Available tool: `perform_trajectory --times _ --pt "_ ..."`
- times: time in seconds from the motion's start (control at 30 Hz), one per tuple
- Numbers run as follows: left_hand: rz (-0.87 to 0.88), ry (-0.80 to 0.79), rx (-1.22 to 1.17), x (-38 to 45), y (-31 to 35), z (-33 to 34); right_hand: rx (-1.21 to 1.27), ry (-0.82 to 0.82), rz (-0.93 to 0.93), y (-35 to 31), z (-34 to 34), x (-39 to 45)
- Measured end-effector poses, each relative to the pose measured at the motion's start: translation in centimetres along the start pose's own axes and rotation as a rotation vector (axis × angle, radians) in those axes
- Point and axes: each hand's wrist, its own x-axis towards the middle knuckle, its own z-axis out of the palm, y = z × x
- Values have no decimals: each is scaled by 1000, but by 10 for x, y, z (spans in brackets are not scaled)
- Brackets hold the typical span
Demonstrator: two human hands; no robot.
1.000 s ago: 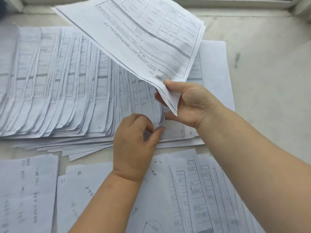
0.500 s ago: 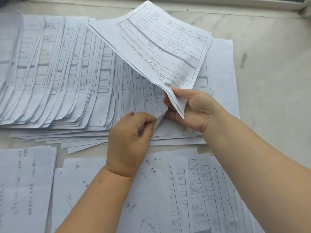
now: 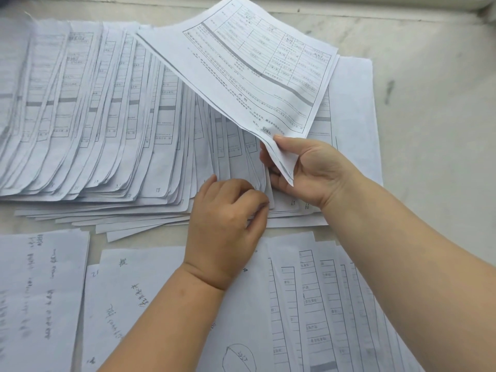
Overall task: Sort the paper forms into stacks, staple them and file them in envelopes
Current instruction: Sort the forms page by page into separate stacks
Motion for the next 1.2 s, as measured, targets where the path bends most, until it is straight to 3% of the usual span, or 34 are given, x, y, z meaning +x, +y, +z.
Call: perform_trajectory --times 0.4,0.63,0.73,0.8,0.87,0.93,1.03,1.1,1.2 --pt "-207 118 -213 2 3 -8 17 -24 -15 -1 2 -3" --pt "-69 116 147 -2 9 -10 -33 -64 -59 -9 20 -15" --pt "-191 59 318 -1 -13 -21 -48 -77 -82 -10 30 -21" --pt "-345 47 201 1 -30 -33 -76 -40 -133 -15 30 -27" --pt "-501 143 33 5 -32 -48 -69 60 -242 -25 21 -35" --pt "-674 360 -78 9 -34 -60 -94 177 -347 -35 3 -46" --pt "-922 611 -339 13 -36 -77 -467 299 -373 -39 -23 -65" --pt "-931 683 -423 14 -37 -86 -698 255 -327 -33 -26 -69" --pt "-836 670 -401 9 -40 -92 -887 197 -209 -17 -11 -55"
